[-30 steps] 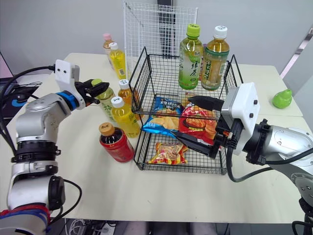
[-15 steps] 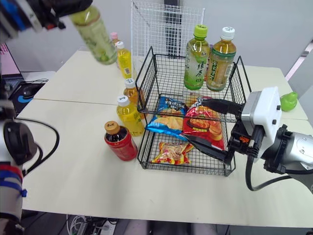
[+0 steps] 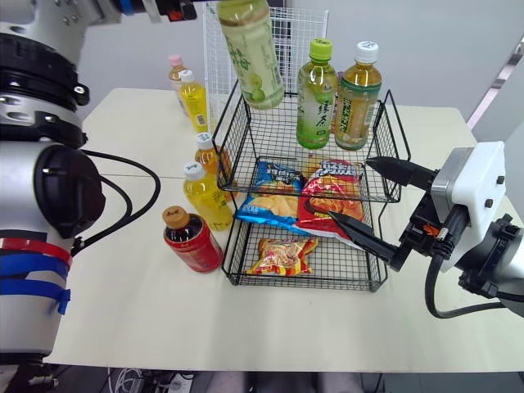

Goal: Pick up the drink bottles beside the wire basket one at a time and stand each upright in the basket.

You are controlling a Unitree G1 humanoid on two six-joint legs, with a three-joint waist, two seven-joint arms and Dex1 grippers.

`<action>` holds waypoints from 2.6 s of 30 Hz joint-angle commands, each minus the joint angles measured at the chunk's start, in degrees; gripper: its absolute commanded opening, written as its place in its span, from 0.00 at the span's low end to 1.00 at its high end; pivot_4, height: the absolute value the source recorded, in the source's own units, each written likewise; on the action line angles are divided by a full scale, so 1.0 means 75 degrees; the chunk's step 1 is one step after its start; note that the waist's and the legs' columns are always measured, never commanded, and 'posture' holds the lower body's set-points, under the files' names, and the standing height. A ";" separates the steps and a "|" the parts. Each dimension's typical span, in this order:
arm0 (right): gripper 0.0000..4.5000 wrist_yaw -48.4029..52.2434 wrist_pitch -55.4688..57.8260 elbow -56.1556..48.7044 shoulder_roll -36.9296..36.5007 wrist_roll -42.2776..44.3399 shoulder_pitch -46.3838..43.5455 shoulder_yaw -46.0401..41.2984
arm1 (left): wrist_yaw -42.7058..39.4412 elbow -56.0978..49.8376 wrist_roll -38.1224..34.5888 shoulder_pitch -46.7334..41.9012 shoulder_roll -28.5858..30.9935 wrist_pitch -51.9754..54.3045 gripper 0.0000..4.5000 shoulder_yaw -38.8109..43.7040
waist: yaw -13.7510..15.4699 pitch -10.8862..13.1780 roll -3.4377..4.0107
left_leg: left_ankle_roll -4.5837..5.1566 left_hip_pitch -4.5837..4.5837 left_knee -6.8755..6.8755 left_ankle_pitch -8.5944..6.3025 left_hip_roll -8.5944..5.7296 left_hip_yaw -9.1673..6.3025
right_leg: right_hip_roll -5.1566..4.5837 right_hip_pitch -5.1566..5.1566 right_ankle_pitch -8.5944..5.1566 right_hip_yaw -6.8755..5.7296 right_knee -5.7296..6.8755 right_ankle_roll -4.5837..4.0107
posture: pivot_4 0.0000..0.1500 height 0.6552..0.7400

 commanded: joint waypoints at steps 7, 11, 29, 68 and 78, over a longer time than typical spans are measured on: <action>1.00 -0.0300 -0.0176 -0.0030 -0.0165 0.0006 -0.0129 -0.0053 | 0.0112 0.0358 0.0443 0.0296 -0.0450 -0.1119 0.30 0.0069 | -0.0001 0.0001 0.0001 | 0.0000 -0.0001 0.0002 0.0000 -0.0002 0.0003 | -0.0001 0.0000 0.0000 0.0004 0.0000 0.0000 | 1.00 0.95; 1.00 -0.0326 -0.0190 -0.0036 -0.0166 0.0017 -0.0141 -0.0030 | 0.0163 0.0568 0.0565 0.0408 -0.0577 -0.1331 0.30 0.0120 | 0.0026 0.0000 0.0001 | 0.0000 -0.0003 0.0001 0.0000 -0.0003 0.0004 | -0.0002 0.0000 0.0000 0.0004 -0.0004 0.0000 | 1.00 0.95; 1.00 -0.0165 -0.0229 0.0135 -0.0157 -0.0127 -0.0231 0.0110 | -0.0370 0.0600 0.0732 0.0442 -0.0265 -0.1740 1.00 0.0136 | 0.0023 0.0000 0.0002 | 0.0000 -0.0001 0.0006 0.0000 -0.0003 0.0005 | -0.0002 0.0003 0.0001 0.0005 0.0001 -0.0001 | 1.00 0.95; 1.00 0.3618 -0.1203 0.1276 0.0773 -0.1890 -0.1919 0.3199 | 0.3679 -1.4586 -0.4145 1.2237 0.0117 0.5420 1.00 0.5806 | 0.0109 -0.0022 0.0010 | 0.0006 0.0143 0.0009 0.0001 0.0004 -0.0009 | -0.0043 0.0151 -0.0007 -0.0006 -0.0016 0.0009 | 1.00 0.95; 1.00 0.3716 -0.1023 0.1272 0.0719 -0.1781 -0.2062 0.3050 | 0.7109 -1.5425 -0.2130 1.2823 -0.1139 0.4254 1.00 0.2983 | 0.0091 -0.0026 0.0008 | 0.0004 0.0151 0.0006 0.0001 0.0001 0.0008 | -0.0017 0.0147 -0.0001 0.0022 -0.0012 -0.0001 | 1.00 0.95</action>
